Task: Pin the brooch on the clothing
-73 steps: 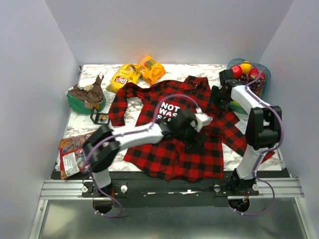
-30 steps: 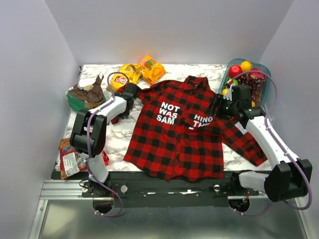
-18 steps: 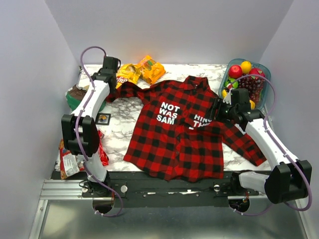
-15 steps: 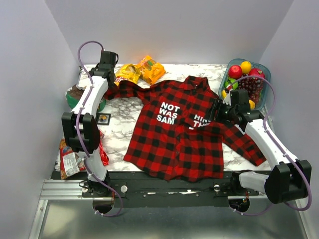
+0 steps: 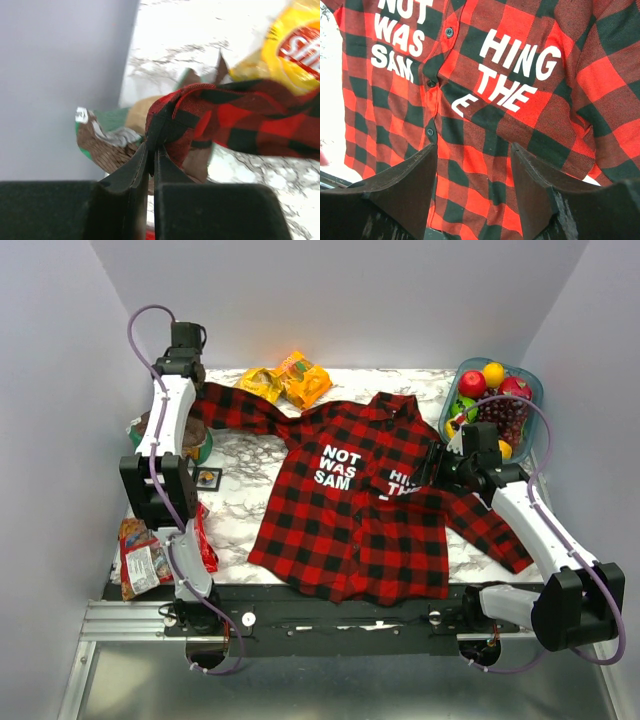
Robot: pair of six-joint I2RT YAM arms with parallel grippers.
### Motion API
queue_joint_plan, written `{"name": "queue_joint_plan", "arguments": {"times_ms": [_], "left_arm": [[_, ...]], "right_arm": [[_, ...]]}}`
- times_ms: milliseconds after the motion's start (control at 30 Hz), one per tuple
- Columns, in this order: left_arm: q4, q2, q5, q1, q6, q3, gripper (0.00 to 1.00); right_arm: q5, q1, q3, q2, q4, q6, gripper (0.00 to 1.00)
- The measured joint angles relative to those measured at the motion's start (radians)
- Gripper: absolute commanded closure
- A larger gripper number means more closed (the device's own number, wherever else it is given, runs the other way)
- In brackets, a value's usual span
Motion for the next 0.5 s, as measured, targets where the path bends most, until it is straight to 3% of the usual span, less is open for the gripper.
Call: {"name": "queue_joint_plan", "arguments": {"times_ms": [500], "left_arm": [[-0.055,0.141,0.035,0.071,0.000,0.218,0.80]], "right_arm": [[0.027,0.000,-0.013,-0.002,-0.001,-0.001,0.32]]}}
